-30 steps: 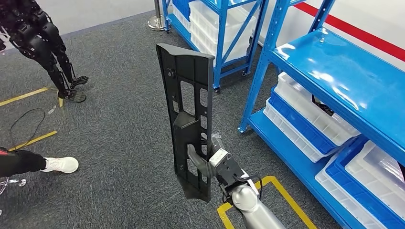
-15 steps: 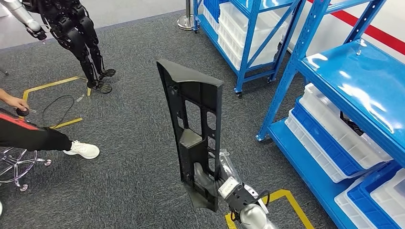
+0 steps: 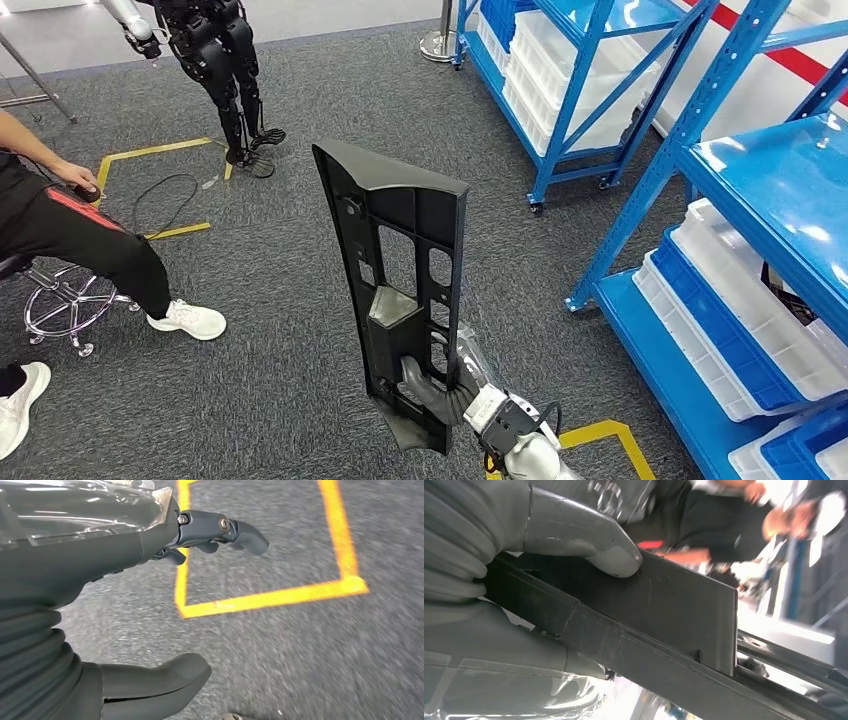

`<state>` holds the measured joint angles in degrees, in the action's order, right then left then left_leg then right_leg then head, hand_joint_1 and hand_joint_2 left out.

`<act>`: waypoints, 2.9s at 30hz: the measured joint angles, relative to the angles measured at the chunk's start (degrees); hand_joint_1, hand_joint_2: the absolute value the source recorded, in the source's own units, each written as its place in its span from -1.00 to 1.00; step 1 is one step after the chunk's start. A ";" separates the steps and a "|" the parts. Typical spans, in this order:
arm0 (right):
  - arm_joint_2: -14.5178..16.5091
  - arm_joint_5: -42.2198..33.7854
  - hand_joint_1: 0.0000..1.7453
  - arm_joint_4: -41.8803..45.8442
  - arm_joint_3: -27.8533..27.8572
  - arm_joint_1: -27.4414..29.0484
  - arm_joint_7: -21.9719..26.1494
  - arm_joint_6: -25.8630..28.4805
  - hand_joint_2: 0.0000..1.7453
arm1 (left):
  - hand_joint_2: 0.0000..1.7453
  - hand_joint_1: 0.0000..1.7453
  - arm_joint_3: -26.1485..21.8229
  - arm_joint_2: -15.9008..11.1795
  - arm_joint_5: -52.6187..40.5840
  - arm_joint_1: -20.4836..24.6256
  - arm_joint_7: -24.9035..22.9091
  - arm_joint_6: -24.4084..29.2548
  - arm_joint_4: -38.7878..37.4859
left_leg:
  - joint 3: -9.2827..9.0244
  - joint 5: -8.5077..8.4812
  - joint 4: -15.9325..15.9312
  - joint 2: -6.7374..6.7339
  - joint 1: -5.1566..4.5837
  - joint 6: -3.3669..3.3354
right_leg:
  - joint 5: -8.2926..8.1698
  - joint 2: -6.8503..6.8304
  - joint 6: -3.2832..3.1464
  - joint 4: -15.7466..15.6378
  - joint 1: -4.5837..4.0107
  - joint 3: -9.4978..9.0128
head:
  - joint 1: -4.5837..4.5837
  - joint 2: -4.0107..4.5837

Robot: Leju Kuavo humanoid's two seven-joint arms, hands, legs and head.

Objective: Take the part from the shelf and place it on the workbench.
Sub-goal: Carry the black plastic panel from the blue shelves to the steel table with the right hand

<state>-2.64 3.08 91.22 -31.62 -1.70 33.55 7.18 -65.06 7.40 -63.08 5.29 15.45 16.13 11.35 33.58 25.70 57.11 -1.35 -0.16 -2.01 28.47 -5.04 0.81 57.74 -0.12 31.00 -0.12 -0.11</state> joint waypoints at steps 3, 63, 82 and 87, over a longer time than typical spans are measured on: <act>-0.31 -2.51 1.00 -2.17 -1.71 -1.52 1.39 -0.17 1.00 | 1.00 -1.00 -0.03 -0.19 -0.38 -0.02 -2.23 0.21 -0.01 | -0.37 -0.72 -0.73 1.52 0.31 -0.70 | 3.69 3.75 -0.13 8.03 0.33 3.63 | -0.11 0.00; 4.57 -4.50 1.00 -10.49 -10.43 -13.06 -0.13 -2.41 1.00 | 1.00 -1.00 0.14 -0.99 -2.31 0.34 -2.25 -3.96 -0.17 | 0.21 -0.66 0.02 0.63 0.18 -0.36 | 1.96 2.16 -0.21 4.49 0.01 2.06 | 0.03 0.00; 4.89 -3.90 1.00 -11.89 -12.36 -12.94 -1.49 -5.67 1.00 | 1.00 -1.00 0.19 -1.34 -3.12 -0.20 -5.35 -3.95 -0.14 | 9.00 7.40 16.87 1.82 0.90 3.00 | -1.31 3.32 -1.34 0.39 1.09 1.46 | 0.18 0.00; 4.81 -3.57 1.00 -12.04 -12.88 -12.55 -1.18 -5.81 1.00 | 1.00 -1.00 0.88 -1.33 -4.25 -0.29 -7.05 -3.83 -0.14 | 2.49 0.41 3.73 -1.28 0.56 2.16 | -0.74 1.15 -1.03 0.39 0.58 0.91 | 0.14 0.00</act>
<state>2.17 -0.49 79.18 -44.50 -14.25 32.36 1.37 -64.18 6.08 -67.34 5.00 8.40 12.30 11.21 36.07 26.11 60.84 -2.63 0.41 0.15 27.73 -3.89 -0.22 58.14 0.45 31.91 0.02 -0.11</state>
